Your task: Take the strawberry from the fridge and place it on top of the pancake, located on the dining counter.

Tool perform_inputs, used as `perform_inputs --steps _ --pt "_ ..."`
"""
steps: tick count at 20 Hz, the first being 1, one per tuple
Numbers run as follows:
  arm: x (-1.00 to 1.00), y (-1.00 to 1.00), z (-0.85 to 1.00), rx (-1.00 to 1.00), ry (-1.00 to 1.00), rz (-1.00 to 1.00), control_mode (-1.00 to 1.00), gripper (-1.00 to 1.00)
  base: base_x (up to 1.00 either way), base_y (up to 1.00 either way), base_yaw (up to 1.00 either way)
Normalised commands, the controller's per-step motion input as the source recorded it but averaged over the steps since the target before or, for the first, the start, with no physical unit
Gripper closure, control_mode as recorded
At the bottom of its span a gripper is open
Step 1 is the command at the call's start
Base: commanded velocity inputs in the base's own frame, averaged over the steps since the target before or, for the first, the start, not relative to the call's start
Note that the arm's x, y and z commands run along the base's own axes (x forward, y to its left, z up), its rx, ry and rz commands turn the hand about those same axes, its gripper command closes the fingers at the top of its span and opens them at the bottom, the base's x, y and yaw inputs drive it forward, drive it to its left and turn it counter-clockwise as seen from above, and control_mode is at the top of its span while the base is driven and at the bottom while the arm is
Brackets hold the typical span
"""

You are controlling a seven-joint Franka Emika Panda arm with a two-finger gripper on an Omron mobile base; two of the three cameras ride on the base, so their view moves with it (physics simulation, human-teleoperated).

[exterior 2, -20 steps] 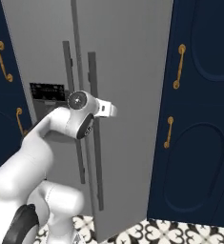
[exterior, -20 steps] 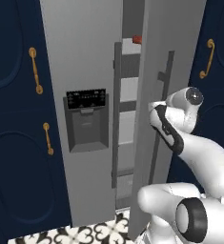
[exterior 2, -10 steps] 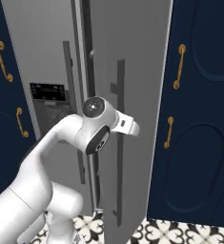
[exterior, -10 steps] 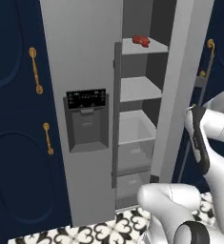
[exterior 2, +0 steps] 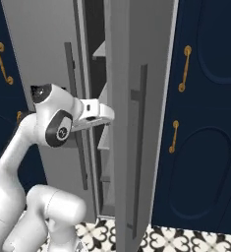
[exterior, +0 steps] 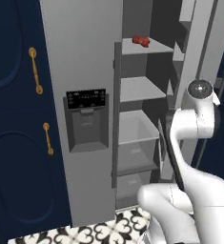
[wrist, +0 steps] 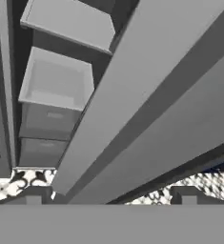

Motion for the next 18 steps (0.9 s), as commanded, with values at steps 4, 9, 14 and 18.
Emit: perform_inputs --steps 4,9,14,18 --pt "0.38 0.76 0.03 -0.64 0.42 0.15 -1.0 -1.0 0.0 0.0 0.0" --pt "0.46 -0.02 -0.18 -0.35 0.23 0.01 -1.0 -1.0 0.0 0.0 0.0" --pt "0.38 -0.13 -0.17 -0.24 0.19 -0.01 -1.0 -1.0 0.0 0.0 0.0" --pt "0.21 -0.37 -0.02 -0.17 0.3 -0.05 -1.0 -1.0 0.0 0.0 0.0"
